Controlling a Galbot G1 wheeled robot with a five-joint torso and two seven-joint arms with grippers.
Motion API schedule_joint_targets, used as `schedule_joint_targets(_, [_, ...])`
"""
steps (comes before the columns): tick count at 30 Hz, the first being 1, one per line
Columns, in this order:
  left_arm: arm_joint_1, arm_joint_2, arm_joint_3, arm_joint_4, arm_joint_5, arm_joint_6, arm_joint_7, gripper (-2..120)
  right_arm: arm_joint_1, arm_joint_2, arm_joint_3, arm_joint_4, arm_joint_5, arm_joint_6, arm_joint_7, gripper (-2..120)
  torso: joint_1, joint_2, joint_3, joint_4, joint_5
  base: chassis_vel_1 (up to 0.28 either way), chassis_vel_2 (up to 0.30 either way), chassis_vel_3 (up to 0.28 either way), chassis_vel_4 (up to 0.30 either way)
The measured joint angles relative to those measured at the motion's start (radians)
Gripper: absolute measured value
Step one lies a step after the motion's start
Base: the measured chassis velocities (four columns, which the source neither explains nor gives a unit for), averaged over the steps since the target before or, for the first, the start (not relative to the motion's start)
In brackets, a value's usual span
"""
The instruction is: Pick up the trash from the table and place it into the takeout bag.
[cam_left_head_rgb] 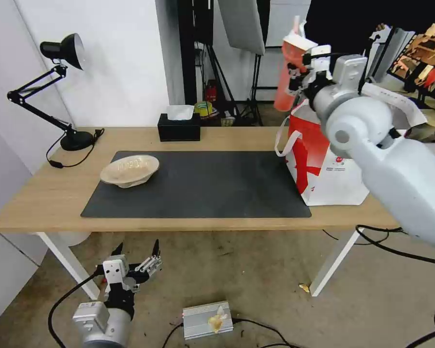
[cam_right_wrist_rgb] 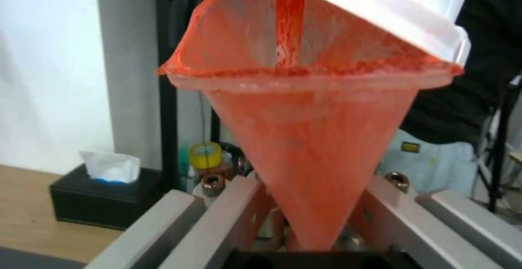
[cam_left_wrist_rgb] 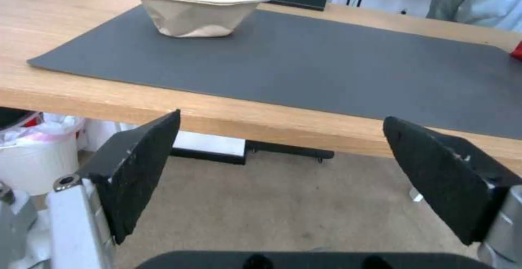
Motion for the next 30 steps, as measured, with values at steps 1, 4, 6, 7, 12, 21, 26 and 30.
schedule_joint_targets(1, [0.0,0.0,0.0,0.0,0.0,0.0,0.0,100,0.003,-0.008,0.004,-0.002,0.003,-0.004,-0.001,2,0.0,0.0,0.0,0.0,0.0,0.0,0.0,0.0,0.0])
schedule_joint_targets(4, [0.0,0.0,0.0,0.001,0.001,0.0,0.0,100,0.015,-0.031,0.014,-0.01,0.01,-0.018,-0.002,2,0.0,0.0,0.0,-0.0001,-0.0003,0.0,0.0,0.0,0.0])
schedule_joint_targets(6, [0.0,0.0,0.0,0.001,0.001,0.0,0.0,100,0.017,-0.036,0.016,-0.013,0.011,-0.022,-0.002,2,0.0,0.0,0.0,-0.0001,-0.0002,0.0,0.0,0.0,0.0])
schedule_joint_targets(7, [0.0,-0.001,0.0,0.001,0.002,0.0,0.0,100,0.021,-0.05,0.02,-0.02,0.012,-0.027,-0.005,2,0.0,0.0,0.0,-0.0001,-0.0002,0.0,0.0,0.0,0.0])
schedule_joint_targets(12, [0.0,-0.002,0.002,0.001,0.003,0.001,0.0,100,0.017,-0.084,0.038,-0.04,0.013,-0.026,-0.018,2,0.0,0.0,0.0,-0.0001,-0.0002,0.0,0.0,0.0,0.0])
schedule_joint_targets(21, [0.006,-0.003,0.002,-0.005,0.005,0.001,0.0,100,-0.01,-0.153,0.064,-0.07,0.009,-0.039,-0.046,2,0.0,0.0,0.0,0.0,-0.0001,0.0,0.0,0.0,0.0])
schedule_joint_targets(26, [0.012,-0.002,0.001,-0.009,0.006,0.001,0.0,100,-0.048,-0.219,0.076,-0.076,-0.01,-0.104,-0.12,2,0.0,0.0,0.0,0.0,0.0,0.0,0.0,0.0,0.0])
schedule_joint_targets(30, [0.013,0.001,-0.001,-0.009,0.006,0.001,0.0,100,-0.069,-0.266,0.081,-0.083,-0.055,-0.144,-0.218,2,0.0,0.0,0.0,-0.0003,0.0,0.0,0.0,0.0,0.0])
